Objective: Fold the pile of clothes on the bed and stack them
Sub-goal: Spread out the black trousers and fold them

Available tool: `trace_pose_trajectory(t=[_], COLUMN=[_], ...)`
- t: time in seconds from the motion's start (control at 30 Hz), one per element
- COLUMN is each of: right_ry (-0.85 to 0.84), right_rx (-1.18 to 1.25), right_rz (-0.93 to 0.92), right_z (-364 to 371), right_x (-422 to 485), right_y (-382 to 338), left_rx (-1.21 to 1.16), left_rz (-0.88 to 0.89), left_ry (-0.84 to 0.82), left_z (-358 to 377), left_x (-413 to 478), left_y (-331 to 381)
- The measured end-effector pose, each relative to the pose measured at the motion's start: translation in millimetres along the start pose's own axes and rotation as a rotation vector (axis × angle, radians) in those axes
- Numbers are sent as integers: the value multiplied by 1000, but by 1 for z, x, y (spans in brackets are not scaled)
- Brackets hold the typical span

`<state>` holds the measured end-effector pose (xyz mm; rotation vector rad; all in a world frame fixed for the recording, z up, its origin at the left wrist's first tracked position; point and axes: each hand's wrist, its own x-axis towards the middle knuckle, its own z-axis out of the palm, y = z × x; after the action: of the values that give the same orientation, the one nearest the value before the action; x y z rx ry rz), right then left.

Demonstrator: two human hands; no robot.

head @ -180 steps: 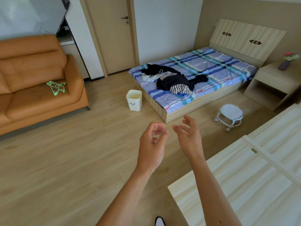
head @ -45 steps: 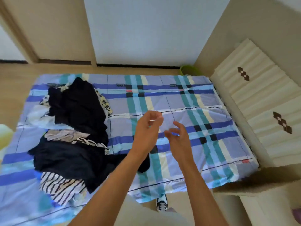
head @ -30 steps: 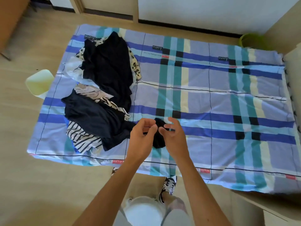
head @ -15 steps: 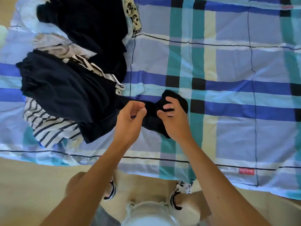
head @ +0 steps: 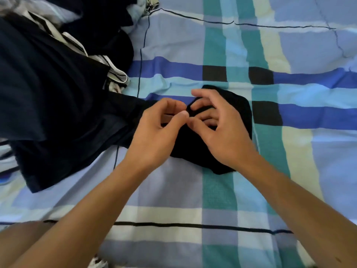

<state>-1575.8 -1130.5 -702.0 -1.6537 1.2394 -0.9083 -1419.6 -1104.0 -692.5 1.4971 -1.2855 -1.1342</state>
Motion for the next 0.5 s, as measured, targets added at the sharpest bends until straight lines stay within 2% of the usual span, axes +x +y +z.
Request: trace_pose_trajectory(t=[0.5], right_ry=[93], right_rx=[-27], right_rz=[-93], right_z=[-13], right_x=[-8], right_y=[-4], left_rx=[139], left_rz=[70], left_ry=[-72], left_z=[-2], left_x=[-14], left_y=[7])
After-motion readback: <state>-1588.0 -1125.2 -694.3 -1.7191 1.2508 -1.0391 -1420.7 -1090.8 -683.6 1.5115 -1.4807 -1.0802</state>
